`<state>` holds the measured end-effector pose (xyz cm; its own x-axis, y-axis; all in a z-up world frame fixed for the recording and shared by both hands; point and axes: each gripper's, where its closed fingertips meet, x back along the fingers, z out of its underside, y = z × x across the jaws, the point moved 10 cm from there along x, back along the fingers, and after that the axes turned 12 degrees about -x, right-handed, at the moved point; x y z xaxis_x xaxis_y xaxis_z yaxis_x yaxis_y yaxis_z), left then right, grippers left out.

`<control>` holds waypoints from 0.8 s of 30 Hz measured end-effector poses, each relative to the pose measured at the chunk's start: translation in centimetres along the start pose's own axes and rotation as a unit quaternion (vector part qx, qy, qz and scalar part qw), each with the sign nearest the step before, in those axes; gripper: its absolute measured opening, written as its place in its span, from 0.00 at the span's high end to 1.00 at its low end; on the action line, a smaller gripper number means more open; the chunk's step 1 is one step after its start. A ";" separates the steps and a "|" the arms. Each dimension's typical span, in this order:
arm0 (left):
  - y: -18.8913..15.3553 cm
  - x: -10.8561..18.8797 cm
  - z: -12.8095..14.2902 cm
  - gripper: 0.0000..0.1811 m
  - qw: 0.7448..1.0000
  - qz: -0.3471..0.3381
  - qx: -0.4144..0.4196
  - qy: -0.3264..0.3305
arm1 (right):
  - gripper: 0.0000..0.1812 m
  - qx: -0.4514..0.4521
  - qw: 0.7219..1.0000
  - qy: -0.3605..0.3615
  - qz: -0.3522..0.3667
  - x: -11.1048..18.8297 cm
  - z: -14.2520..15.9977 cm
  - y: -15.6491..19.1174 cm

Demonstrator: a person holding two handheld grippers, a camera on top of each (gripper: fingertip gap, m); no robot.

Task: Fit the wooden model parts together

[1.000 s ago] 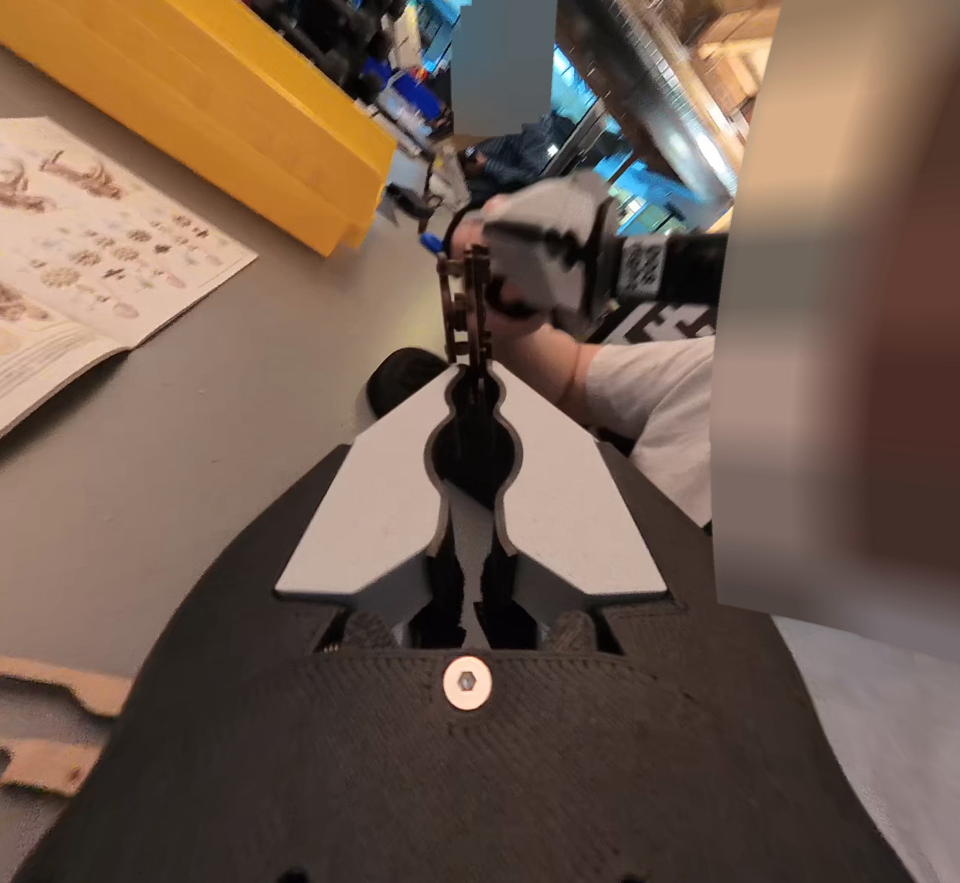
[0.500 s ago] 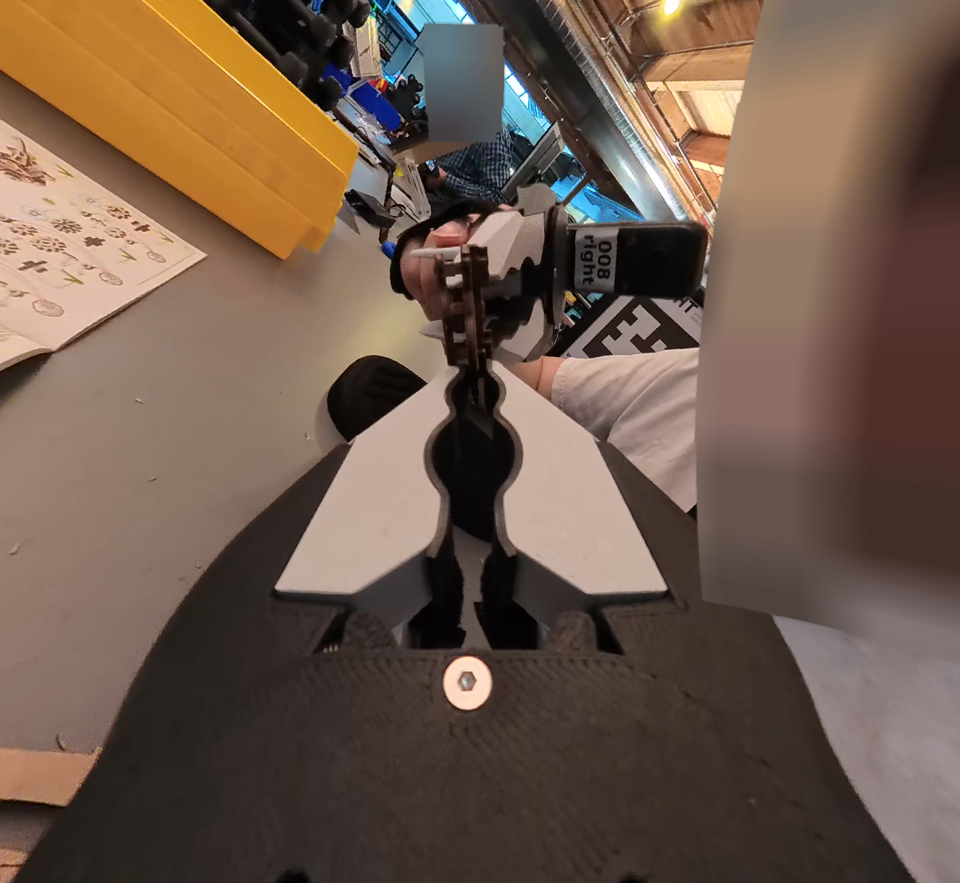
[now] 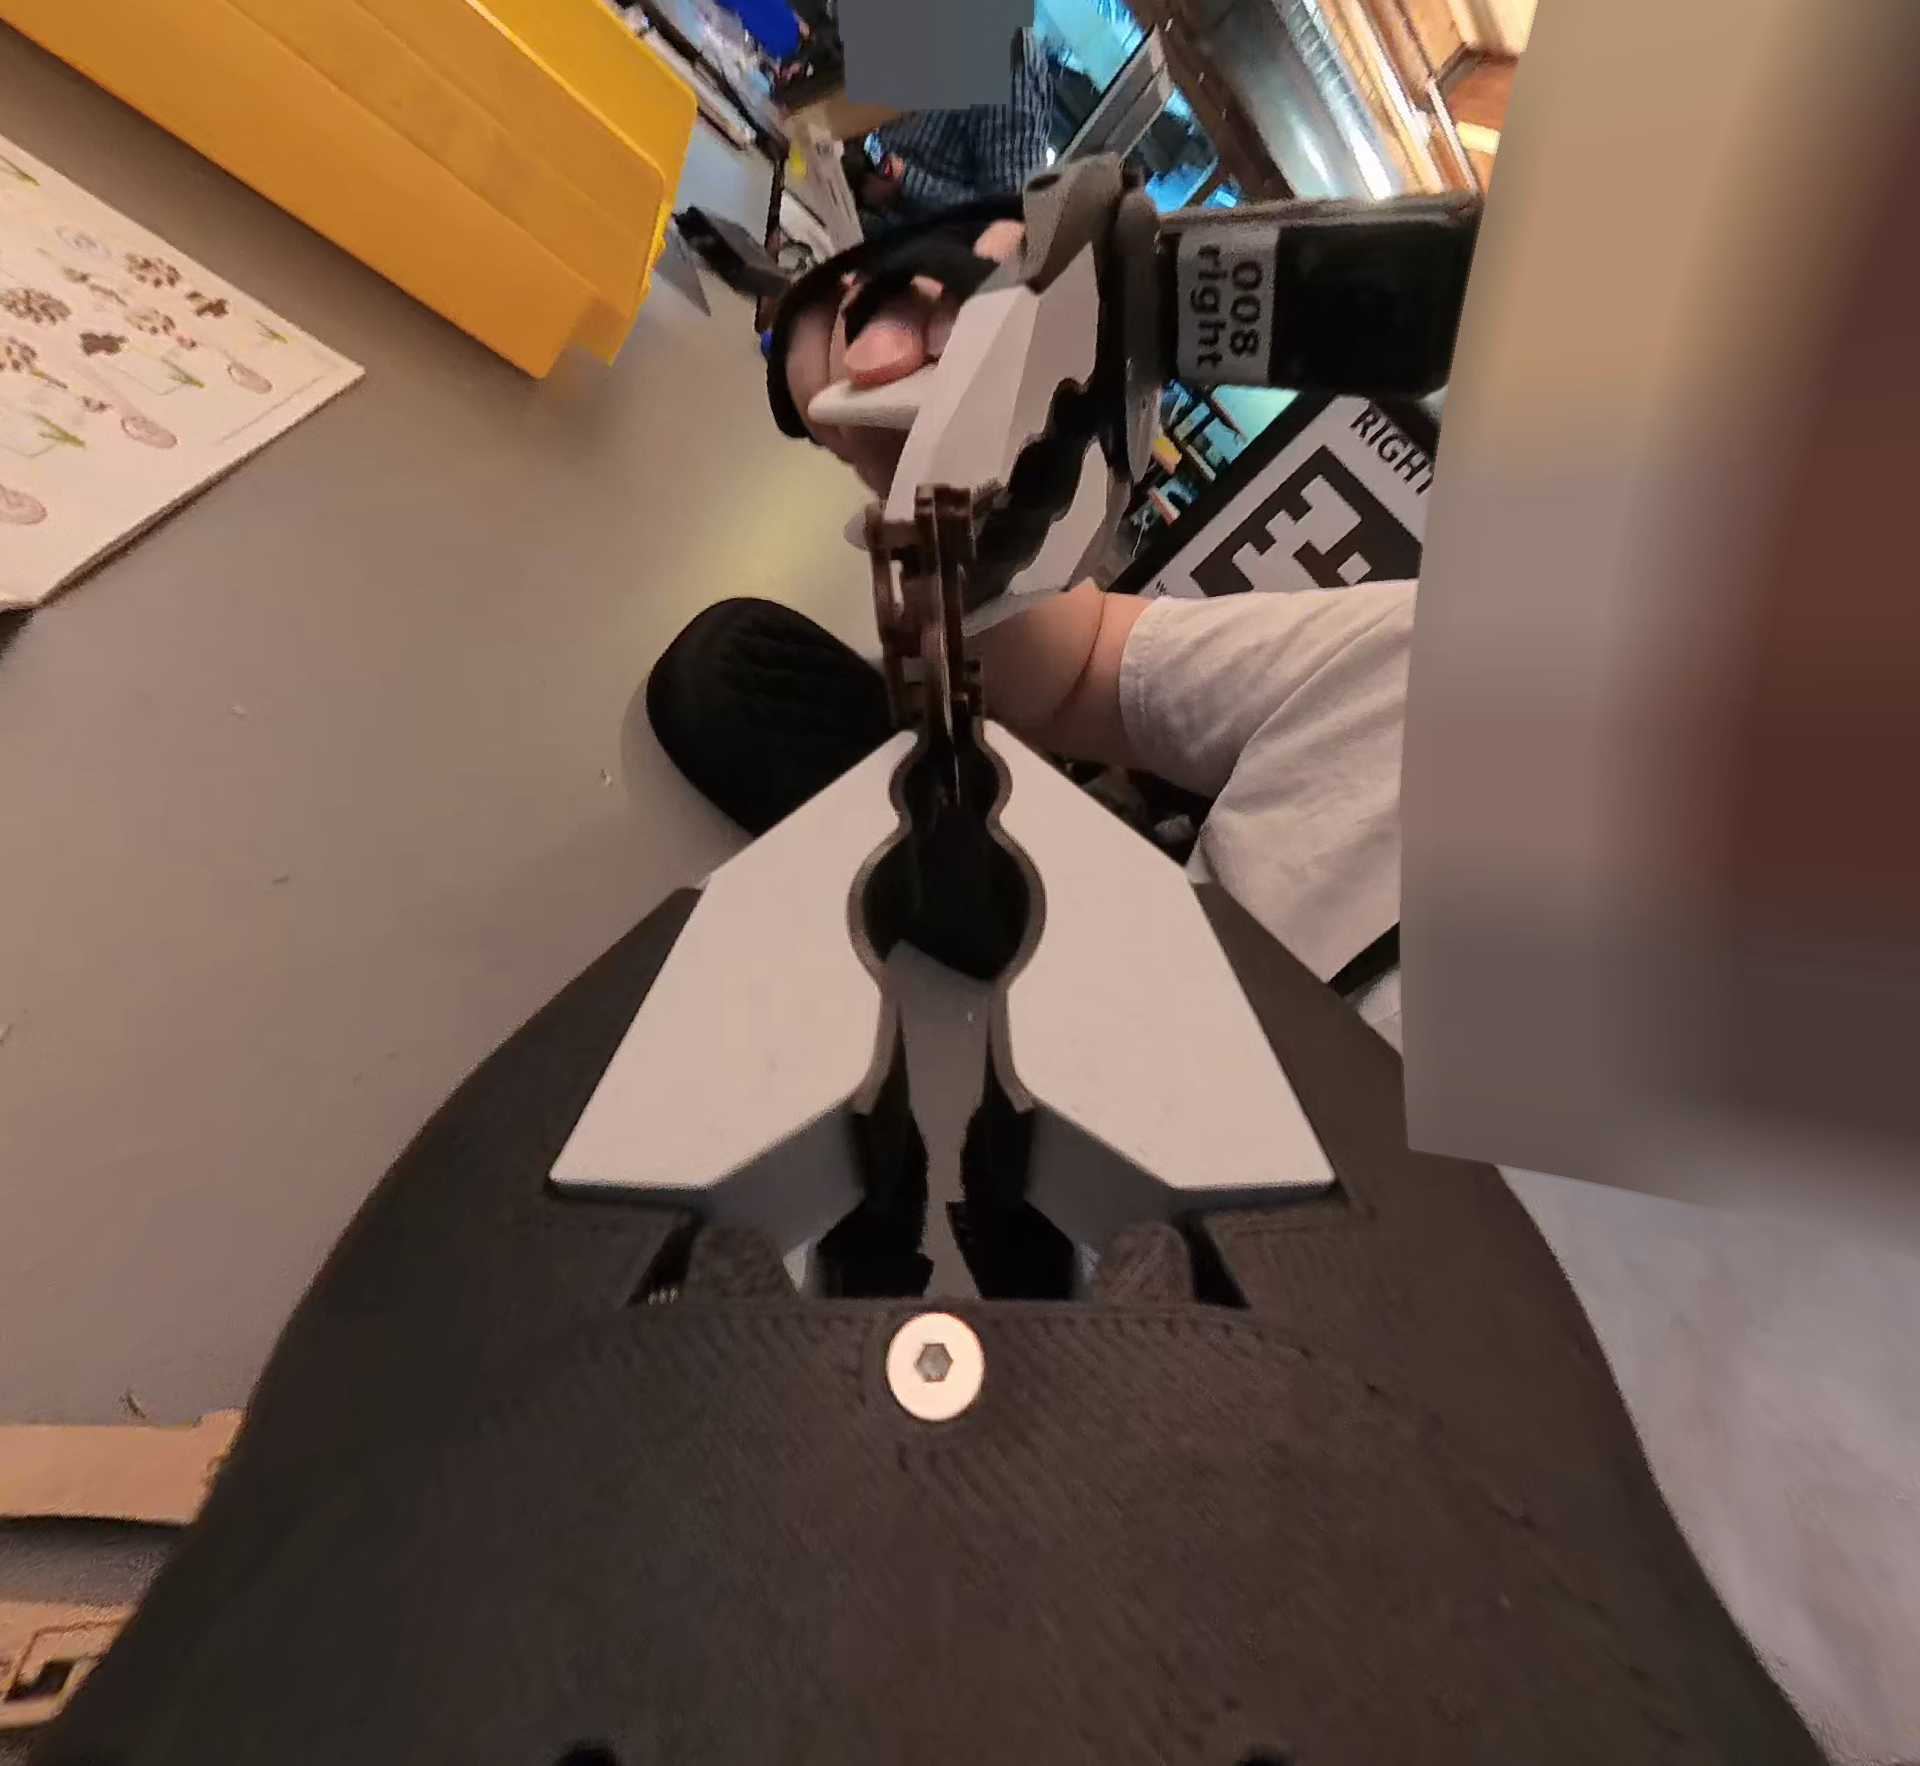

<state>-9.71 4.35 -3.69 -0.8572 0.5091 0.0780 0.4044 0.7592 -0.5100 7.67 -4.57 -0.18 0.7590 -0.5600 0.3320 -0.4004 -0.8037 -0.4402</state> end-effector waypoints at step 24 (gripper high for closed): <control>0.2 0.0 0.6 0.98 0.998 0.015 0.049 0.035 | 0.93 -0.008 1.000 0.009 -0.009 -0.4 0.4 0.0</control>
<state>-9.80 4.27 -4.35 -0.8194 0.5609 0.1183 0.3944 0.7015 -0.5936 7.53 -4.24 -0.63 0.7568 -0.5494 0.3540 -0.3953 -0.8161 -0.4216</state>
